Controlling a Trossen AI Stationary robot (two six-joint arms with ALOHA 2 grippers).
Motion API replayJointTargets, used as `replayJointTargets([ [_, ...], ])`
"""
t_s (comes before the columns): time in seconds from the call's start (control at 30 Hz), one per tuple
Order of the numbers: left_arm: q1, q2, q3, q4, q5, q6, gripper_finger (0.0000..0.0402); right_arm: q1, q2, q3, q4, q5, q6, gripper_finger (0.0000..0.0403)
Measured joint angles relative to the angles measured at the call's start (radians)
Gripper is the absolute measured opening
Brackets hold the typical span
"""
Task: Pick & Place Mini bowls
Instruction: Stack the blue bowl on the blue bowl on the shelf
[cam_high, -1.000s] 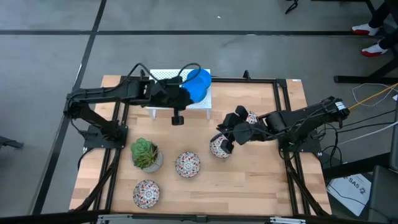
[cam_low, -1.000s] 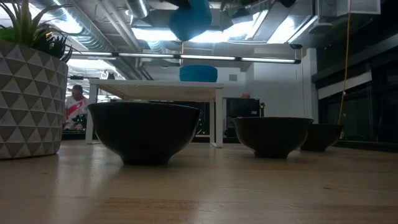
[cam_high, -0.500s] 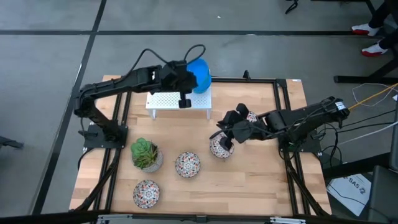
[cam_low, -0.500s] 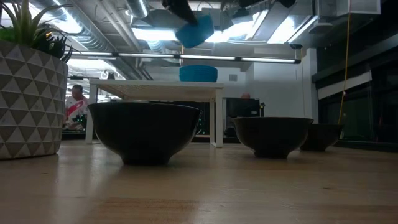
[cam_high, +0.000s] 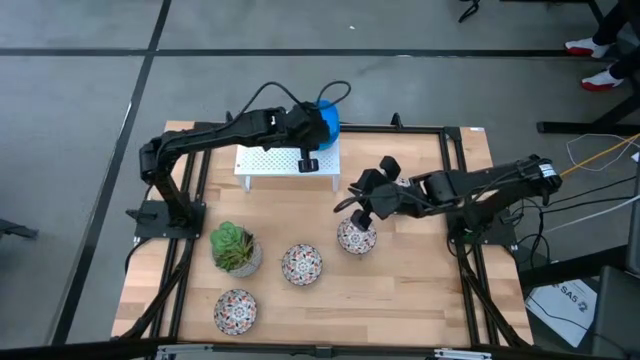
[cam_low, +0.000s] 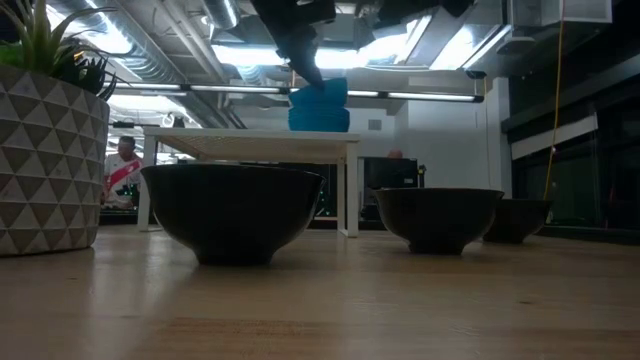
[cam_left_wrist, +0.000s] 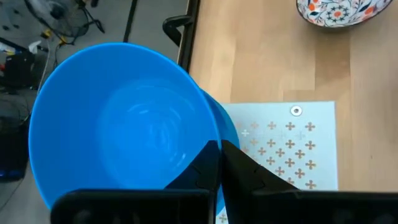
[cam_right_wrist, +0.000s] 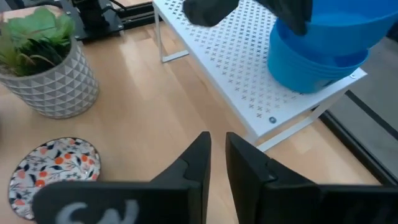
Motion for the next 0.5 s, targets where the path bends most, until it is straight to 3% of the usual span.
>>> replayJointTargets([
  [0.4, -0.006, -0.01, 0.0, -0.009, 0.004, -0.02, 0.0003, -0.03, 0.0, 0.0, 0.0, -0.017, -0.003, 0.0052],
  [0.5, -0.006, -0.01, 0.0, -0.007, 0.047, -0.031, 0.0003, -0.029, 0.0, 0.0, 0.0, -0.02, 0.008, 0.0052],
])
